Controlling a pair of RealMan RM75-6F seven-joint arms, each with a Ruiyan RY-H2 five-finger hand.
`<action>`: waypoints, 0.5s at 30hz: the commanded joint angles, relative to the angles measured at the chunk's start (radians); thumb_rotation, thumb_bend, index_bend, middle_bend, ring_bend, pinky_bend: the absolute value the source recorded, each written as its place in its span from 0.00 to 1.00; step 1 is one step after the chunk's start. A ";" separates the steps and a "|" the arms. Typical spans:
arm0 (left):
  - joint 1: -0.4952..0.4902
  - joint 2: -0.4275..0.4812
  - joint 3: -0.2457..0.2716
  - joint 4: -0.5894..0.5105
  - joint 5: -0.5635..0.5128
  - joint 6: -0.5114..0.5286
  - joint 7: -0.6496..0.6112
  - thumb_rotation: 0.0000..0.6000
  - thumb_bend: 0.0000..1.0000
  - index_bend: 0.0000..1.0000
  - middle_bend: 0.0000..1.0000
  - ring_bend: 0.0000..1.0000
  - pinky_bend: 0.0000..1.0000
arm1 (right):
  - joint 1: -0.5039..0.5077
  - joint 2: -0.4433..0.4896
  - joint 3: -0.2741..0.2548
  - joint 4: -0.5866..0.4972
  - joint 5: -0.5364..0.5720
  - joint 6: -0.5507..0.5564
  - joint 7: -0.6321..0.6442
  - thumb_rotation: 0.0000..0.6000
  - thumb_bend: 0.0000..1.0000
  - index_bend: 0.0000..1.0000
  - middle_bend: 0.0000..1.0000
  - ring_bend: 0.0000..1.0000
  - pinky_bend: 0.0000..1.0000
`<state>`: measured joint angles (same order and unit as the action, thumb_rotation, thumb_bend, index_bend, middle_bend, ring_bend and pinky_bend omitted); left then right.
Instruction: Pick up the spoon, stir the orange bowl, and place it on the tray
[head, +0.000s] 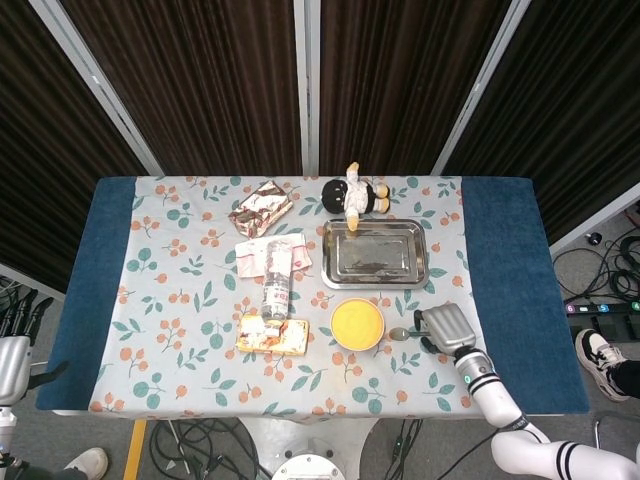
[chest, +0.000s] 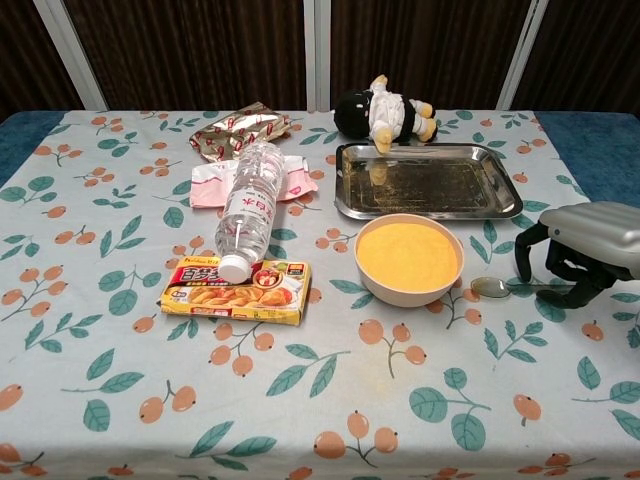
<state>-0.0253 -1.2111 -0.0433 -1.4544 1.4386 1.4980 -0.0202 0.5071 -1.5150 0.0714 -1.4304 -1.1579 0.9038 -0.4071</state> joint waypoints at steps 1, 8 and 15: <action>0.001 0.001 0.001 0.000 -0.001 0.000 0.000 1.00 0.09 0.16 0.08 0.09 0.12 | 0.003 -0.007 -0.001 0.009 0.001 0.001 0.004 1.00 0.29 0.50 0.91 0.99 1.00; 0.006 -0.001 0.001 0.005 -0.006 0.000 -0.005 1.00 0.09 0.16 0.08 0.09 0.12 | 0.015 -0.017 -0.006 0.025 0.016 -0.007 -0.001 1.00 0.30 0.52 0.91 0.99 1.00; 0.009 -0.004 0.001 0.012 -0.004 0.004 -0.012 1.00 0.09 0.16 0.08 0.09 0.12 | 0.021 -0.013 -0.009 0.020 0.026 0.000 -0.014 1.00 0.34 0.58 0.92 1.00 1.00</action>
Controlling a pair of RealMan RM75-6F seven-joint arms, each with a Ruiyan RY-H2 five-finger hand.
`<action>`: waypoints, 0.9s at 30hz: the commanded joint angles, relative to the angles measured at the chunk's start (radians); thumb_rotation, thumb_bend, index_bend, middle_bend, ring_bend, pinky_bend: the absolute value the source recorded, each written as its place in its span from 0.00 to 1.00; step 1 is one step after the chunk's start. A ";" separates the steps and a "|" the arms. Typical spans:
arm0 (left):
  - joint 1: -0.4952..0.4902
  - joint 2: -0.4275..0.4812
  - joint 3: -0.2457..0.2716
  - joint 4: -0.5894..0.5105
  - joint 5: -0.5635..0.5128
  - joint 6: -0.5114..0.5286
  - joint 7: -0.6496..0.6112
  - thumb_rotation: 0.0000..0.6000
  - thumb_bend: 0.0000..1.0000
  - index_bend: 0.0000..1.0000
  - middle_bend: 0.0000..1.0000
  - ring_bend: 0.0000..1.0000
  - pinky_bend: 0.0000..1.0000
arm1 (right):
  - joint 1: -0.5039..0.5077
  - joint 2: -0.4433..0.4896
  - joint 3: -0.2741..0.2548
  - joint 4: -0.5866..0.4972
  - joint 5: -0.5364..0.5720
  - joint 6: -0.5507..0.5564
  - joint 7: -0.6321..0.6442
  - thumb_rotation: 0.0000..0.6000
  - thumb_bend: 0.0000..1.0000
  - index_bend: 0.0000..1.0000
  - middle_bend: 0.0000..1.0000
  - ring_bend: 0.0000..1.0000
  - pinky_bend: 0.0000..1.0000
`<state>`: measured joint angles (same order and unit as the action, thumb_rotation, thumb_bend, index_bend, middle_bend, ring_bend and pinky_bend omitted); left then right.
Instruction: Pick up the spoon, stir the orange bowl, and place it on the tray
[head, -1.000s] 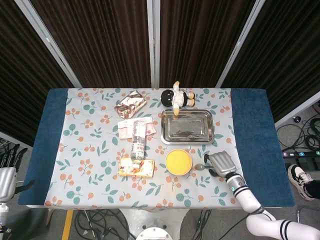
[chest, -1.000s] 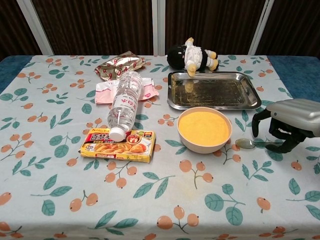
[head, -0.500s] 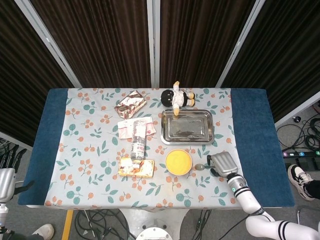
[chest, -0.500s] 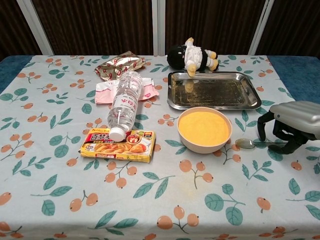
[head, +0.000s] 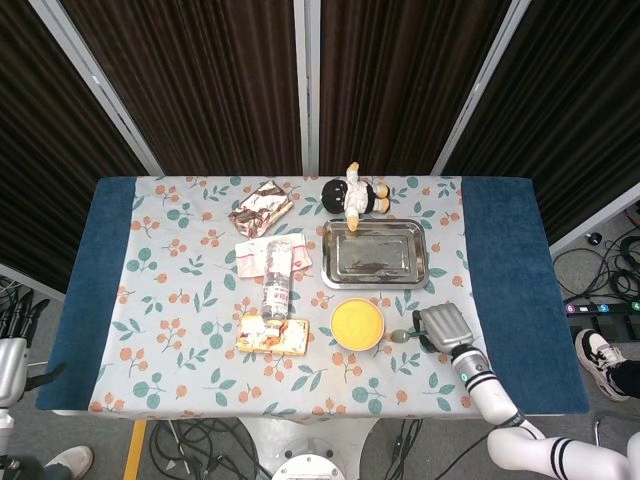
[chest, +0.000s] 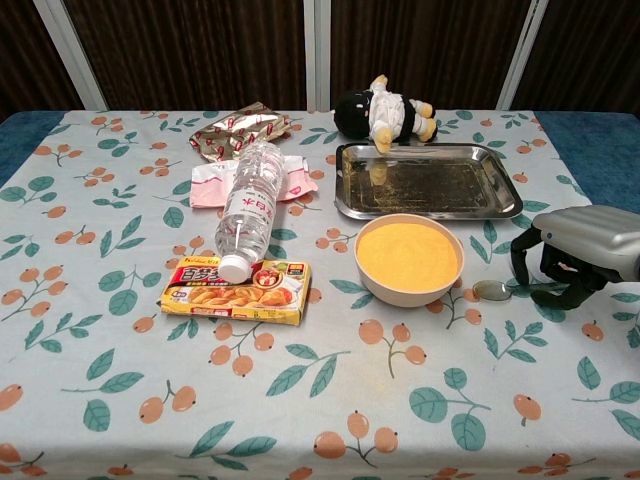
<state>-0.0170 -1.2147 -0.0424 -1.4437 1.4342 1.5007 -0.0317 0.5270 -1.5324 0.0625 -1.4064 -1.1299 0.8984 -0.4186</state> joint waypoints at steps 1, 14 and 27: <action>0.002 0.000 0.000 0.002 0.001 0.003 -0.002 1.00 0.09 0.16 0.08 0.09 0.12 | 0.003 0.009 0.001 -0.009 -0.004 0.009 -0.006 1.00 0.34 0.59 0.92 1.00 1.00; 0.006 0.002 -0.001 0.000 0.015 0.018 -0.008 1.00 0.09 0.16 0.08 0.09 0.12 | 0.152 0.204 0.071 -0.215 -0.063 0.022 -0.281 1.00 0.35 0.65 0.93 1.00 1.00; 0.024 -0.001 0.003 0.016 0.008 0.028 -0.040 1.00 0.09 0.16 0.08 0.09 0.12 | 0.320 0.069 0.098 -0.187 0.102 -0.062 -0.424 1.00 0.35 0.68 0.94 1.00 1.00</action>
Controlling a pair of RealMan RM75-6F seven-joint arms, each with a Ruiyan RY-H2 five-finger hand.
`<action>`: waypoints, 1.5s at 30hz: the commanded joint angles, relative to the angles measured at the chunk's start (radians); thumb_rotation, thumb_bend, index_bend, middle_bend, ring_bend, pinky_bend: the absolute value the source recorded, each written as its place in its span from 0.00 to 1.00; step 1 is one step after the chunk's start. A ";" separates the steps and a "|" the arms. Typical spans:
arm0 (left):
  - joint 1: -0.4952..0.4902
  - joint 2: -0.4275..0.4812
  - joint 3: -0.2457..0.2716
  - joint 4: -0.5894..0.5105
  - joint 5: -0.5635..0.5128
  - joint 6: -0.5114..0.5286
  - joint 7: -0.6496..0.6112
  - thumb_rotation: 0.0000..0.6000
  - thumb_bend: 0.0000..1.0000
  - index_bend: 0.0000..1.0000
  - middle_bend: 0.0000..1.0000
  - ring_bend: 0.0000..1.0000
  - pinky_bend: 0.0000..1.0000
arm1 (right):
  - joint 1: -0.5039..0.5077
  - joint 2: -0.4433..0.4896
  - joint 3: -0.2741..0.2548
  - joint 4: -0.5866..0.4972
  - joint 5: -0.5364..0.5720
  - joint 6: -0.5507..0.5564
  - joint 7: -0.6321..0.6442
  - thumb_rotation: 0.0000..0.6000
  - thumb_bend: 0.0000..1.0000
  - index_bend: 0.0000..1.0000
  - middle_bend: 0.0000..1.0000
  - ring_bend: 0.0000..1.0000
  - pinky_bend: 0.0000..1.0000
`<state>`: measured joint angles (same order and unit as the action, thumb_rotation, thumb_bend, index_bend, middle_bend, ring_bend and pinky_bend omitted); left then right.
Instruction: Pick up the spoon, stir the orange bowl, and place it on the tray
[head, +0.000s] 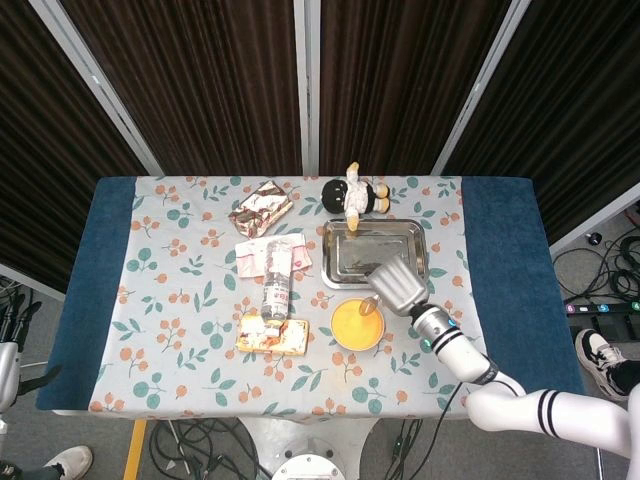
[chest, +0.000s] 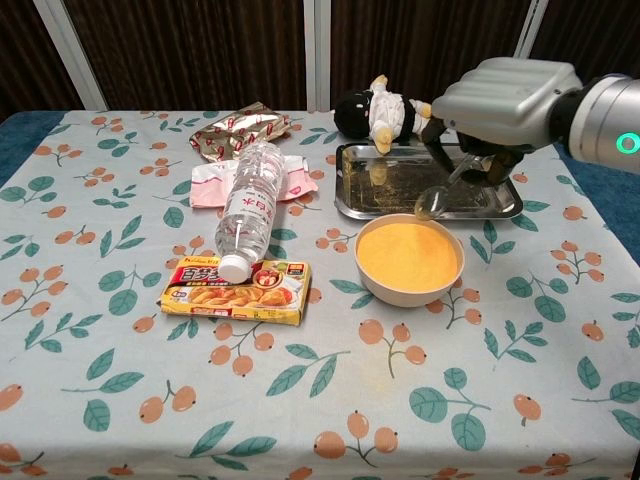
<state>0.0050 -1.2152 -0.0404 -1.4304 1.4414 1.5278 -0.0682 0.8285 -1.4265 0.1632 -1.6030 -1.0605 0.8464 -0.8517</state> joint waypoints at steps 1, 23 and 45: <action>0.003 -0.001 0.002 0.005 0.002 0.002 -0.004 1.00 0.09 0.16 0.08 0.09 0.12 | 0.021 -0.047 -0.008 0.013 0.040 -0.010 0.011 1.00 0.35 0.67 0.94 1.00 1.00; 0.004 -0.005 -0.003 0.017 0.009 0.005 -0.012 1.00 0.09 0.16 0.08 0.09 0.12 | 0.025 0.006 -0.098 -0.094 0.100 0.073 0.035 1.00 0.34 0.31 0.94 1.00 1.00; 0.009 -0.006 -0.002 0.014 0.002 -0.002 -0.009 1.00 0.09 0.16 0.08 0.09 0.12 | 0.056 -0.081 -0.121 0.012 0.088 0.051 0.075 1.00 0.29 0.47 0.95 1.00 1.00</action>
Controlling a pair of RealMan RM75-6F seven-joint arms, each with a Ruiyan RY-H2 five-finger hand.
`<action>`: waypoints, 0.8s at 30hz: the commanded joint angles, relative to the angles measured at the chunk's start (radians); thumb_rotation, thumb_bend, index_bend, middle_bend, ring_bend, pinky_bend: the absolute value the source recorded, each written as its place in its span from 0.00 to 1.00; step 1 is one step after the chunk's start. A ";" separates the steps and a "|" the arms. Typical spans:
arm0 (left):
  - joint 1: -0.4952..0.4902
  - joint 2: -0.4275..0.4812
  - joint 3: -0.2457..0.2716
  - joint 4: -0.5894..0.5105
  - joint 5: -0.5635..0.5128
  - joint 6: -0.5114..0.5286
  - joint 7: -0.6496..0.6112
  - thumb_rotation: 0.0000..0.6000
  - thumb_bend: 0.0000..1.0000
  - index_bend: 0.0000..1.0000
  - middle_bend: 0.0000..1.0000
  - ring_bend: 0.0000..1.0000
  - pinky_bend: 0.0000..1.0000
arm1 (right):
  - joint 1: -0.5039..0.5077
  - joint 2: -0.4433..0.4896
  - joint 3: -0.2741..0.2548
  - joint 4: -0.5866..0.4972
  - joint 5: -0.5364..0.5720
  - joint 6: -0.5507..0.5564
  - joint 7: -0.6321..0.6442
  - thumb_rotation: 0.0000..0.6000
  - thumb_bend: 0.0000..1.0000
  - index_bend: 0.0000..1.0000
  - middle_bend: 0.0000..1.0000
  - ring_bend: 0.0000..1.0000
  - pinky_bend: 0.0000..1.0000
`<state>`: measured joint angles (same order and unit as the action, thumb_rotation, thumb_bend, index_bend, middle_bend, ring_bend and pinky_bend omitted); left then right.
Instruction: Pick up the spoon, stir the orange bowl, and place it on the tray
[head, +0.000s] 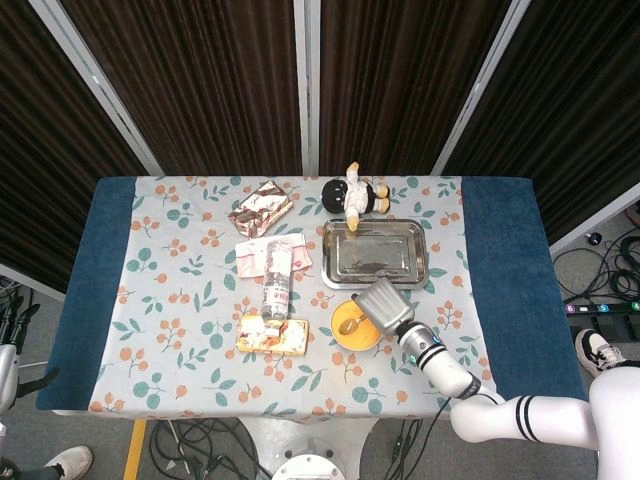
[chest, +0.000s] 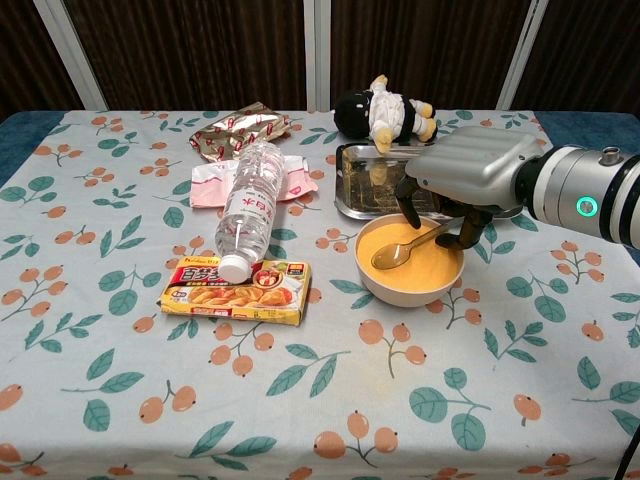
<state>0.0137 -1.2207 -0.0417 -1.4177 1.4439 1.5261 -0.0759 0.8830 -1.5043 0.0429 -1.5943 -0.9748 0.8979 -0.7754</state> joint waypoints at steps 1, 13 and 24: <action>0.000 -0.001 0.000 0.002 -0.001 -0.001 -0.002 1.00 0.09 0.16 0.08 0.09 0.12 | 0.003 -0.005 -0.002 0.006 0.004 -0.001 -0.003 1.00 0.29 0.47 0.95 1.00 1.00; 0.003 -0.004 0.000 0.014 0.000 0.000 -0.020 1.00 0.09 0.16 0.08 0.09 0.12 | 0.018 -0.022 -0.013 0.020 0.019 0.002 -0.024 1.00 0.32 0.52 0.95 1.00 1.00; 0.008 -0.002 0.000 0.016 0.003 0.006 -0.025 1.00 0.09 0.16 0.08 0.09 0.12 | 0.041 0.026 -0.025 -0.018 -0.036 0.054 -0.114 1.00 0.35 0.63 0.96 1.00 1.00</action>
<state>0.0215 -1.2229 -0.0416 -1.4015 1.4469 1.5321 -0.1011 0.9155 -1.4960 0.0241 -1.5988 -0.9942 0.9393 -0.8611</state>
